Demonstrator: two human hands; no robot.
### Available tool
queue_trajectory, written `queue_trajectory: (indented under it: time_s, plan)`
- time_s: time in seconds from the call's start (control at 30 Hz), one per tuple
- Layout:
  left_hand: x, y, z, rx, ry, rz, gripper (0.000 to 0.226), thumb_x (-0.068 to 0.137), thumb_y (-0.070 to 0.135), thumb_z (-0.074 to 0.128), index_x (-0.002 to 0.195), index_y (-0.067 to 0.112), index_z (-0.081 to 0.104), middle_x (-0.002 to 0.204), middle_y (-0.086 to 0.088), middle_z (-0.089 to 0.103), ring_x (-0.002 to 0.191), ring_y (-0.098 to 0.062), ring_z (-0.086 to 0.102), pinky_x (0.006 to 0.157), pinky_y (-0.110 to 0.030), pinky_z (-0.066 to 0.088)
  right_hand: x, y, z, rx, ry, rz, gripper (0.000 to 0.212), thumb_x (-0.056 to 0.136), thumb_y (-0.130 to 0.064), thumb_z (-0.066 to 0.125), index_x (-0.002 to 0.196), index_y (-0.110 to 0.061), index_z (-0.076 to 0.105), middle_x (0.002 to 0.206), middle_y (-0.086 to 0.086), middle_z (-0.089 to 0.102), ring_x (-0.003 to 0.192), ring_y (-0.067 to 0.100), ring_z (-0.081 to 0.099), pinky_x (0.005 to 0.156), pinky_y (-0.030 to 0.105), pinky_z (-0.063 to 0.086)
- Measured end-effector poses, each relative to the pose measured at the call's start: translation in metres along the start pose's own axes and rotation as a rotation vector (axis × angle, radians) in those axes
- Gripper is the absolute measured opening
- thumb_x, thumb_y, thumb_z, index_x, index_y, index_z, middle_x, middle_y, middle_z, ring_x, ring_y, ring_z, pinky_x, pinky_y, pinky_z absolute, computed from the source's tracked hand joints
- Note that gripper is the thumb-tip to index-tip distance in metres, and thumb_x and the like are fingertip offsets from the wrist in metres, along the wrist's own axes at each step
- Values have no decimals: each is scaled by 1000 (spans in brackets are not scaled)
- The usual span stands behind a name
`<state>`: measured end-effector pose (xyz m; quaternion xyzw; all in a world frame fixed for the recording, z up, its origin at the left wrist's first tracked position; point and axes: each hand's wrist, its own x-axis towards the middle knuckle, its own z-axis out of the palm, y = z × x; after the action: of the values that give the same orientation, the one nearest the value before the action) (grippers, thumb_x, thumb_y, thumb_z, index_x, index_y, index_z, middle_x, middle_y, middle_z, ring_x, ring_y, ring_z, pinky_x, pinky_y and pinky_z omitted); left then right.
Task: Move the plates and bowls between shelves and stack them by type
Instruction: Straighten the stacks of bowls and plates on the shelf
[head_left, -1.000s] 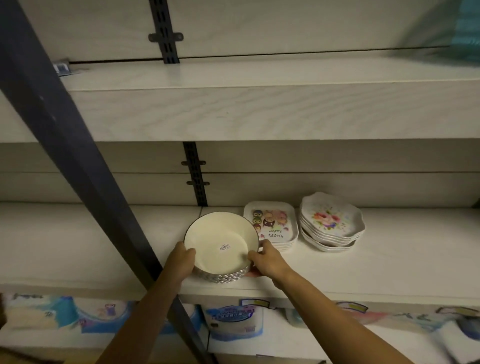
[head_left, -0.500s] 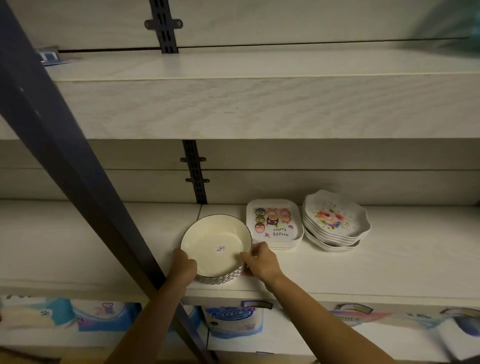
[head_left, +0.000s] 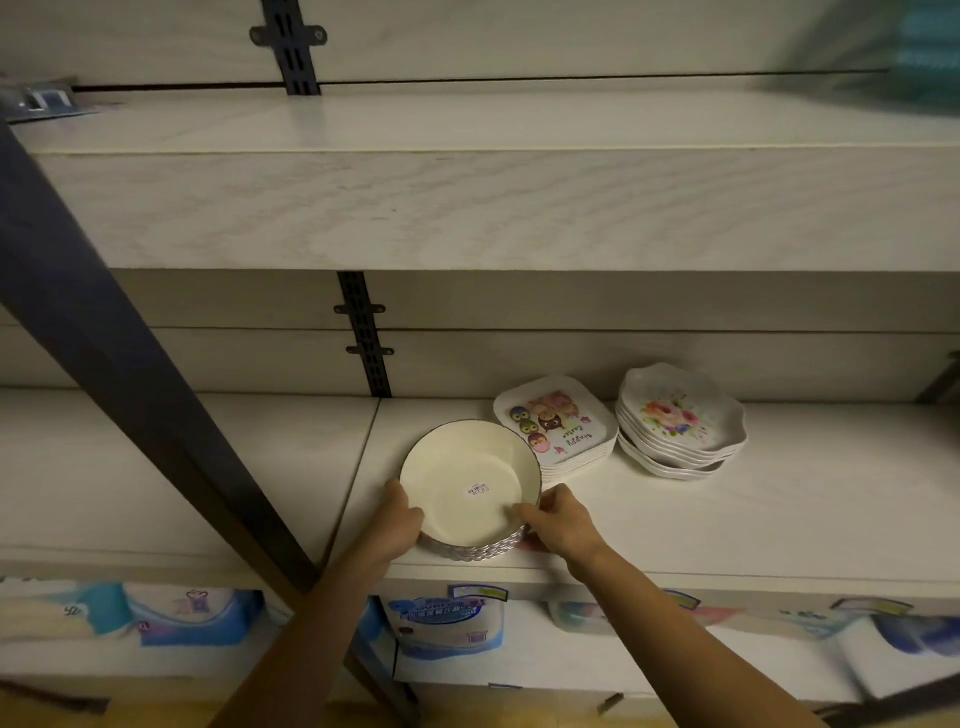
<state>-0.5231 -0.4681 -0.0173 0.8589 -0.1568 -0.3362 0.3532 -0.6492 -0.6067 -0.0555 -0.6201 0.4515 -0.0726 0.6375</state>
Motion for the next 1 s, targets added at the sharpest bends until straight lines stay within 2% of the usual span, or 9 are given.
queue_trajectory:
  time_s: [0.17, 0.3, 0.4, 0.57, 0.67, 0.7, 0.8, 0.87, 1.0]
  plan:
    - [-3, 5, 18, -17, -39, -2, 47, 95, 4, 32, 139, 3, 15, 142, -17, 35, 126, -28, 39, 86, -27, 34, -10, 5, -21, 17, 31, -1, 35, 81, -21, 70, 100, -4, 46, 89, 8, 54, 64, 13, 55, 41, 14, 48]
    - [-6, 2, 22, -91, -74, -9, 44, 97, 15, 34, 138, 4, 19, 141, -15, 36, 126, -27, 39, 90, -30, 35, -17, 10, -28, 103, 39, 2, 42, 82, -27, 69, 112, -9, 45, 100, 9, 60, 78, 21, 62, 65, 27, 57]
    - [-5, -4, 22, -138, -56, -2, 40, 97, 15, 33, 135, 6, 28, 139, -15, 41, 111, -21, 43, 92, -32, 38, -21, 13, -30, 149, 72, -8, 39, 87, -23, 62, 120, -11, 46, 109, 9, 59, 94, 30, 64, 83, 36, 56]
    - [-2, -5, 30, -60, -6, 1, 38, 95, 7, 32, 133, 1, 31, 128, -17, 48, 97, -18, 41, 80, -28, 33, -24, 10, -28, 38, 95, -120, 34, 92, -17, 55, 124, -5, 53, 113, 12, 60, 89, 27, 64, 71, 27, 58]
    - [-3, 0, 31, -39, 4, -10, 40, 96, 5, 34, 135, -4, 28, 104, -14, 48, 91, -21, 47, 79, -29, 34, -27, 7, -31, 21, 81, -140, 37, 92, -20, 55, 126, -5, 53, 108, 8, 61, 83, 21, 64, 77, 29, 57]
    - [-4, 1, 31, -24, 37, 7, 45, 95, 4, 36, 138, -4, 25, 110, -16, 50, 98, -24, 51, 82, -31, 37, -29, 6, -35, 7, 80, -141, 39, 93, -23, 54, 127, -6, 52, 111, 8, 62, 86, 21, 65, 78, 29, 57]
    - [-11, 12, 35, 50, 294, 194, 60, 92, 4, 46, 144, 1, 18, 151, -17, 26, 138, -32, 28, 110, -40, 31, -35, 3, -61, -56, 131, -188, 36, 94, -26, 50, 126, -8, 54, 117, 6, 60, 95, 23, 65, 77, 29, 55]
    - [-20, 29, 45, 59, 407, 399, 51, 89, 2, 50, 138, 2, 34, 147, -16, 33, 137, -30, 29, 112, -41, 28, -37, 0, -89, -88, 206, -236, 30, 94, -24, 50, 119, -10, 58, 116, 7, 63, 92, 21, 66, 75, 28, 54]
    - [-30, 72, 85, 55, 287, 645, 33, 87, 3, 51, 119, 8, 53, 124, -5, 53, 119, -20, 43, 100, -27, 32, -37, -5, -157, -56, 354, -291, 16, 94, -22, 50, 101, -12, 59, 106, 10, 66, 75, 13, 62, 65, 23, 47]
